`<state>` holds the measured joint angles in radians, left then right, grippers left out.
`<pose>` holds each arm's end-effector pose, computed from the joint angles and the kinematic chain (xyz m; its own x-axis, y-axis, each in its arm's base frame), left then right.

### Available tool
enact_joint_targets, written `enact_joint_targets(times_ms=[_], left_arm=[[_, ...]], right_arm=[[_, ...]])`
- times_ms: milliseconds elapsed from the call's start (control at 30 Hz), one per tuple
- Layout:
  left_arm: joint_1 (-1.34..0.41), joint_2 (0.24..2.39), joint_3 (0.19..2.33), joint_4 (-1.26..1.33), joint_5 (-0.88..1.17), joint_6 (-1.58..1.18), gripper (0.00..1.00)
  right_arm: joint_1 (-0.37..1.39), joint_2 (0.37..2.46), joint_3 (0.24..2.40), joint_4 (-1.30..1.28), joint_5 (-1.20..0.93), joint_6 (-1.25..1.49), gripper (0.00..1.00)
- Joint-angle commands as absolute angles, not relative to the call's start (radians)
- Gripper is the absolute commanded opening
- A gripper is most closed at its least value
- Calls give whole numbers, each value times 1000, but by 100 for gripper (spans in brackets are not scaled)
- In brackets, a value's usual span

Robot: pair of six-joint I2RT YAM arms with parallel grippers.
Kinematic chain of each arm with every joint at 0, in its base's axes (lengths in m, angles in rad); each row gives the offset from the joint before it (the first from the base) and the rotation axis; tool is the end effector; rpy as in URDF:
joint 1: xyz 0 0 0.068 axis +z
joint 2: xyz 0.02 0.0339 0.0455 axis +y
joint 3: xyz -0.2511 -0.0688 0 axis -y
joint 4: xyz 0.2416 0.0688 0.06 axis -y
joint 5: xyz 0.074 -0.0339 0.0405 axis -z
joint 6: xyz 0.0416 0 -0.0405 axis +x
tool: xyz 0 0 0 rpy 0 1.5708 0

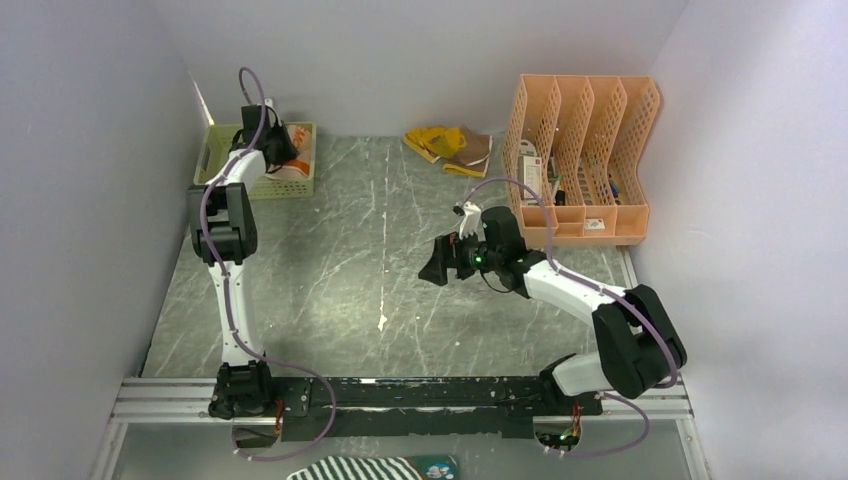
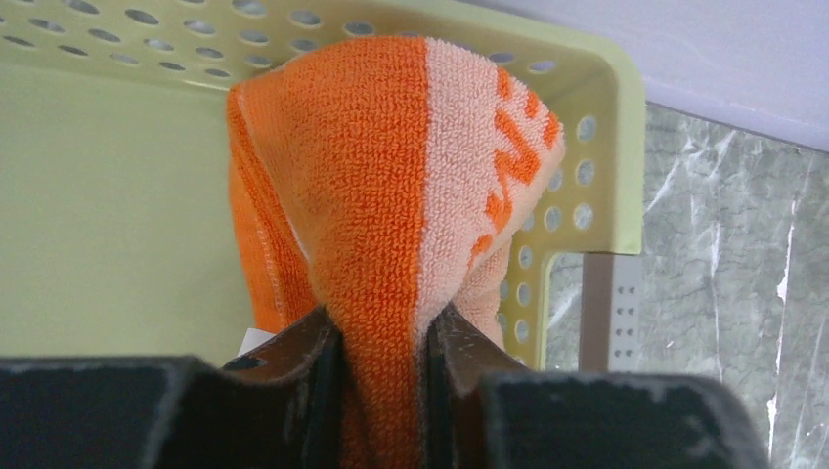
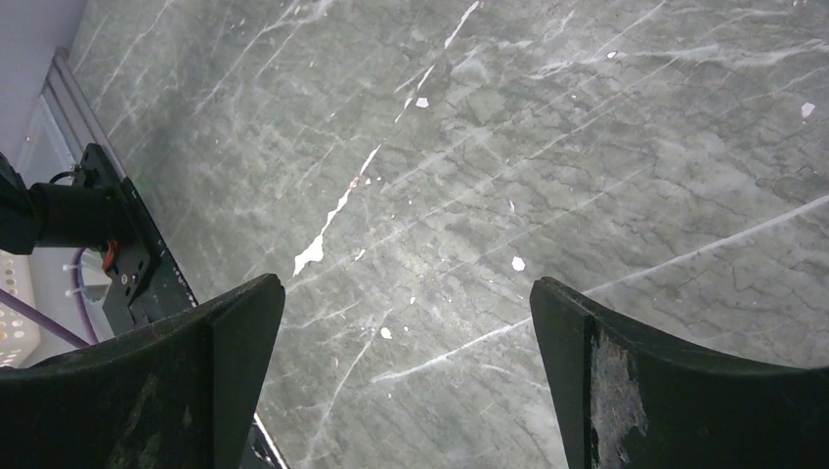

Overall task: Roll the towels
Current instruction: Place the towel in the bin, then pick up the towel at the corner of the board.

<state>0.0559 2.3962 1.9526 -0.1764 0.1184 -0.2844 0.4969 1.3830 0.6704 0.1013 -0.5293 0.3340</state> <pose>0.5418 0.0254 0.1673 -0.5682 -0.3108 -0.7619 -0.1239 0.9477 -0.2942 0.2407 0.1544 0.1845 -0.7307 -0.0744 -0.6786 -0.5667 0.6203 0.5422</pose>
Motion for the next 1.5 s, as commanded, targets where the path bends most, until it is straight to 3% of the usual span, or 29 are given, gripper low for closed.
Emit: enact_joint_targets(times_ms=[0,33,133,300,667,1000,1067,1133,1200,1233,1267,1300,1400,1467], left_arm=[[37,2374,1957,-135,163,-306,35],[37,2371,1966,-137,161,-310,40],[37,2339,1980,-153,136,-311,70],[37,2211,1935,-145,39,-269,99],[47,1873,1863,-143,74,-269,100],[47,1655,1536,-99,271,-336,100],[47,1620,1464,-66,304,-342,100],[46,1590,1397,-37,333,-381,100],[45,1568,1344,-21,341,-389,100],[46,1558,1322,-19,342,-390,100],[46,1550,1301,-17,341,-390,100],[45,1541,1281,-19,341,-390,100],[47,1498,1250,-36,353,-392,100],[46,1455,1232,-44,360,-398,100]], right_arm=[[497,1399,675,126,-522,333,100],[498,1400,683,129,-510,333,100],[499,1420,741,144,-477,332,100],[498,1502,909,160,-311,277,100],[446,2019,1478,155,204,61,100],[317,2549,2038,127,137,0,96],[310,2607,2098,105,105,-13,89],[309,2603,2088,105,71,-16,70],[308,2543,2006,142,18,4,31],[308,2500,1933,166,-14,19,17],[308,2450,1881,191,-53,38,10],[309,2395,1829,205,-99,53,3],[337,2212,1700,199,-279,69,2],[412,2086,1651,136,-292,10,1]])
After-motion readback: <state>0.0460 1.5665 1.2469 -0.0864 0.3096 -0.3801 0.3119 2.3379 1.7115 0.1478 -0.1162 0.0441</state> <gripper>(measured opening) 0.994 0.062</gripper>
